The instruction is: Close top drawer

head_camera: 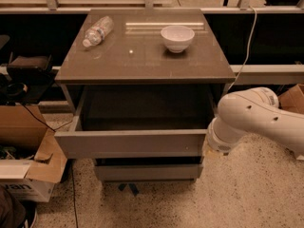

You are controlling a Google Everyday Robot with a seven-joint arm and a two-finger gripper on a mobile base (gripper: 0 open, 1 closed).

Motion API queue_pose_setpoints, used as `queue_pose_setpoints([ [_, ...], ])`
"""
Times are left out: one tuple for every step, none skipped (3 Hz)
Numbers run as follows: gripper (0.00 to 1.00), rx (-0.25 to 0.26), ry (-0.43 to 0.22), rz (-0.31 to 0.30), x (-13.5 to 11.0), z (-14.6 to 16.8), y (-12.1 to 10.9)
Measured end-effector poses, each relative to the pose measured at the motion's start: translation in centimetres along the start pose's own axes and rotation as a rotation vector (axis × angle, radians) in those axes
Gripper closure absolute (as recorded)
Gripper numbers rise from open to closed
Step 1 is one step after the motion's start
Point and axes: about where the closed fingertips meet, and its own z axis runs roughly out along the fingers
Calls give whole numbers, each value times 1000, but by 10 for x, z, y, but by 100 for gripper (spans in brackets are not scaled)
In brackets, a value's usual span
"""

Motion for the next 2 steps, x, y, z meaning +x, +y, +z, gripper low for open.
queue_pose_setpoints([
  [100, 54, -20, -3, -2, 3, -35],
  [100, 54, -20, -3, -2, 3, -35],
])
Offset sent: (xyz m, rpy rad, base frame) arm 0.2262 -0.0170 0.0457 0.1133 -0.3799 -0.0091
